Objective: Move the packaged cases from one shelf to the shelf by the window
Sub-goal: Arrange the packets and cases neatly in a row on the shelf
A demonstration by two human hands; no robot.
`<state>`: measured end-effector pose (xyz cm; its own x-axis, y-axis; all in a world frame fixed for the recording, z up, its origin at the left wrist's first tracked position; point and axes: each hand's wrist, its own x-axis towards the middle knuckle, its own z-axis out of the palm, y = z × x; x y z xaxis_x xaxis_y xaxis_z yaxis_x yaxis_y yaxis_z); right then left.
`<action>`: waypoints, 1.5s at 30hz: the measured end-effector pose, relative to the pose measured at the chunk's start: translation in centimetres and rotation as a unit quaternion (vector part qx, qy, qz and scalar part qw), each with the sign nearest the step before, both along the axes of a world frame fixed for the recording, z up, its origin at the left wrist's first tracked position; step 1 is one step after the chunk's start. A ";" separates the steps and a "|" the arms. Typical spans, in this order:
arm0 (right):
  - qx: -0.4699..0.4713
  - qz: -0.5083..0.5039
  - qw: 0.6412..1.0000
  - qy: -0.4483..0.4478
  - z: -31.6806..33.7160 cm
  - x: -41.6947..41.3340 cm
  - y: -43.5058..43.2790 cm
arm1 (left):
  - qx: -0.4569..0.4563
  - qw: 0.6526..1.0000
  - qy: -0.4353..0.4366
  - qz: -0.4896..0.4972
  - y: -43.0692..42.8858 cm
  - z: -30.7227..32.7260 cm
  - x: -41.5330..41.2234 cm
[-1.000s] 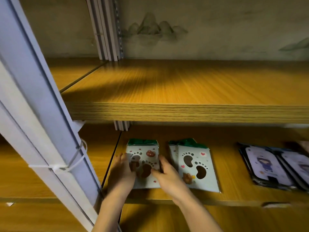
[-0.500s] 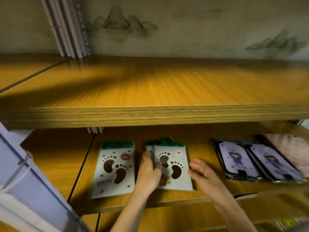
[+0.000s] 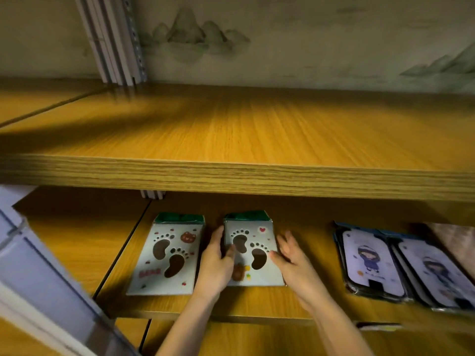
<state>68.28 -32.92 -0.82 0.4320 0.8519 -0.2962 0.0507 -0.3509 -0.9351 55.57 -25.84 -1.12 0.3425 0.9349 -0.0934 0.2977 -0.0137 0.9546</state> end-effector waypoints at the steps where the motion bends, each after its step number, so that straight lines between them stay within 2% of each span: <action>1: -0.008 0.012 1.000 -0.010 0.0 -0.3 -0.1 | 0.006 1.000 0.002 0.004 -0.2 0.1 0.2; 4: -0.012 0.031 0.998 -0.049 0.1 -1.1 -0.6 | 0.019 1.000 0.014 0.012 -0.7 0.1 0.2; 9: -0.004 0.051 0.997 -0.057 0.0 -1.7 -1.9 | 0.067 0.995 0.070 0.025 -1.3 -0.6 -0.2; 17: -0.018 0.085 0.984 -0.153 -0.4 -1.6 -2.1 | 0.136 0.983 0.116 0.048 -1.4 -1.1 0.0; 23: -0.021 0.074 0.989 -0.127 0.4 -0.4 -3.1 | 0.102 0.987 0.123 0.030 -1.8 -0.5 0.2; 26: 0.010 0.049 0.989 -0.142 0.8 0.7 -5.4 | 0.171 0.979 0.108 0.024 -2.9 0.4 0.8; 29: 0.041 0.003 0.991 -0.130 1.7 2.6 -8.1 | 0.212 0.974 0.063 -0.046 -4.7 1.5 3.1; 31: 0.061 -0.047 0.988 -0.132 2.3 4.2 -9.9 | 0.188 0.975 0.036 -0.114 -6.3 1.7 5.3; 34: 0.073 -0.123 0.979 -0.148 2.6 7.0 -12.3 | 0.091 0.977 0.012 -0.192 -8.8 1.6 8.5; 38: 0.048 -0.191 0.974 -0.116 1.9 10.9 -13.7 | -0.007 0.976 0.018 -0.216 -10.4 1.2 11.8; 41: -0.002 -0.153 0.984 -0.094 1.4 12.7 -13.4 | -0.042 0.985 0.013 -0.166 -9.7 0.8 13.6; 45: -0.061 -0.053 0.990 -0.114 1.8 13.6 -12.3 | -0.067 0.987 -0.010 -0.144 -9.8 0.4 16.2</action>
